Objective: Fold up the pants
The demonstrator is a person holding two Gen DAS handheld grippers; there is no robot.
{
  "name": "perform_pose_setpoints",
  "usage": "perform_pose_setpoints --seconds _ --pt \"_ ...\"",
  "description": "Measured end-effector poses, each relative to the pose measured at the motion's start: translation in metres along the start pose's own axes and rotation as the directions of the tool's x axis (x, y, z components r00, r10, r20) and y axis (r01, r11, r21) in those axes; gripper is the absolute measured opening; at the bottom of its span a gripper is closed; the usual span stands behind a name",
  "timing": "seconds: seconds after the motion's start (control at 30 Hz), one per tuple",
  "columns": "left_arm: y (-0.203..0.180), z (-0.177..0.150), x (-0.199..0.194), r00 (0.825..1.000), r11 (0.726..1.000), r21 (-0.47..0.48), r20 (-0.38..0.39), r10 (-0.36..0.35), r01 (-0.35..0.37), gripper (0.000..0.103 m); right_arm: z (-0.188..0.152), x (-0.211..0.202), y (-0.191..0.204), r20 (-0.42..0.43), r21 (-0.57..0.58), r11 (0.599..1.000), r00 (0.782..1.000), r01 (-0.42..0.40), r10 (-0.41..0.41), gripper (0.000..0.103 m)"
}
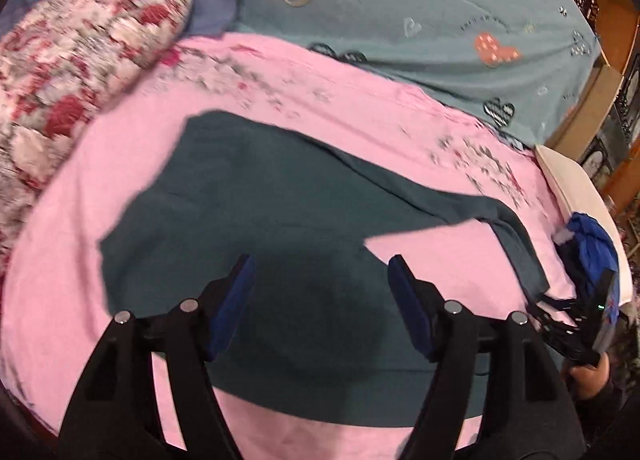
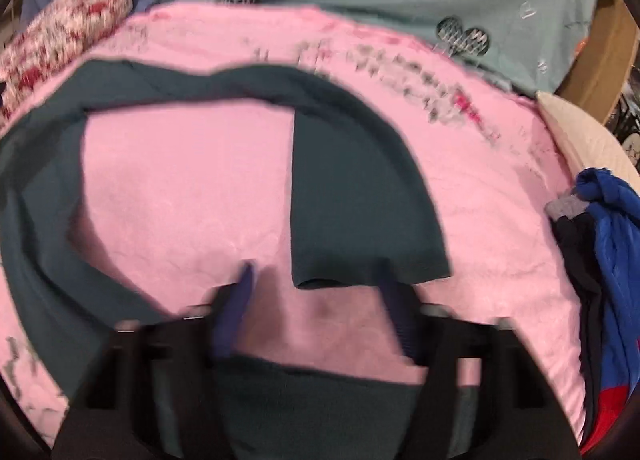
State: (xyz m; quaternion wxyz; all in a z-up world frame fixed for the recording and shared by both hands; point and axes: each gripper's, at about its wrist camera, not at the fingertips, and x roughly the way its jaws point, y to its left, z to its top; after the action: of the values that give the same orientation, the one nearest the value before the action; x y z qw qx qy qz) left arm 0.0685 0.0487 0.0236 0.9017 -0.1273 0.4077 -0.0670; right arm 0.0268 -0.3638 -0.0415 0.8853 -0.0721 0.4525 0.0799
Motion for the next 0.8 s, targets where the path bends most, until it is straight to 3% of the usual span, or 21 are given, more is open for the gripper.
perform_pose_setpoints --seconds 0.03,0.07,0.1,0.2,0.33,0.4,0.57,0.73,0.8 --pt "-0.005 -0.002 0.008 1.0 1.0 0.006 -0.013 -0.002 0.002 0.071 0.003 0.001 -0.003 -0.015 0.003 1.0 1.0 0.007 -0.007 0.02" --pt "-0.009 -0.007 0.01 1.0 1.0 0.009 -0.024 -0.001 0.002 0.071 0.005 -0.001 -0.006 -0.021 0.008 1.0 1.0 -0.022 0.022 0.008" --pt "-0.01 -0.011 0.017 0.999 1.0 0.008 -0.039 -0.002 0.002 0.072 0.007 -0.007 -0.013 -0.008 0.048 0.995 0.996 -0.086 0.087 0.003" --pt "-0.001 -0.016 0.033 0.997 1.0 -0.013 -0.077 0.015 -0.016 0.073 0.022 -0.041 -0.029 0.084 0.102 0.971 0.974 -0.218 0.21 0.003" --pt "0.017 -0.017 0.054 0.992 0.997 -0.067 -0.124 0.032 -0.041 0.073 0.061 -0.108 -0.056 0.235 0.111 0.95 0.937 -0.29 0.259 0.003" --pt "0.019 -0.016 0.061 0.99 0.996 -0.072 -0.138 0.033 -0.043 0.074 0.083 -0.126 -0.076 0.282 0.118 0.955 0.931 -0.272 0.23 0.003" --pt "0.016 -0.018 0.079 0.984 0.997 -0.06 -0.172 0.035 -0.046 0.075 0.145 -0.121 -0.128 0.293 0.178 0.971 0.95 -0.161 0.104 0.003" --pt "0.011 -0.018 0.086 0.984 0.998 -0.016 -0.165 0.065 -0.069 0.078 0.193 -0.081 -0.201 0.258 0.32 0.944 0.966 -0.084 -0.001 0.003" --pt "0.009 -0.017 0.089 0.984 0.997 0.0 -0.16 0.079 -0.08 0.079 0.205 -0.046 -0.232 0.197 0.395 0.915 0.98 -0.076 -0.003 0.003"
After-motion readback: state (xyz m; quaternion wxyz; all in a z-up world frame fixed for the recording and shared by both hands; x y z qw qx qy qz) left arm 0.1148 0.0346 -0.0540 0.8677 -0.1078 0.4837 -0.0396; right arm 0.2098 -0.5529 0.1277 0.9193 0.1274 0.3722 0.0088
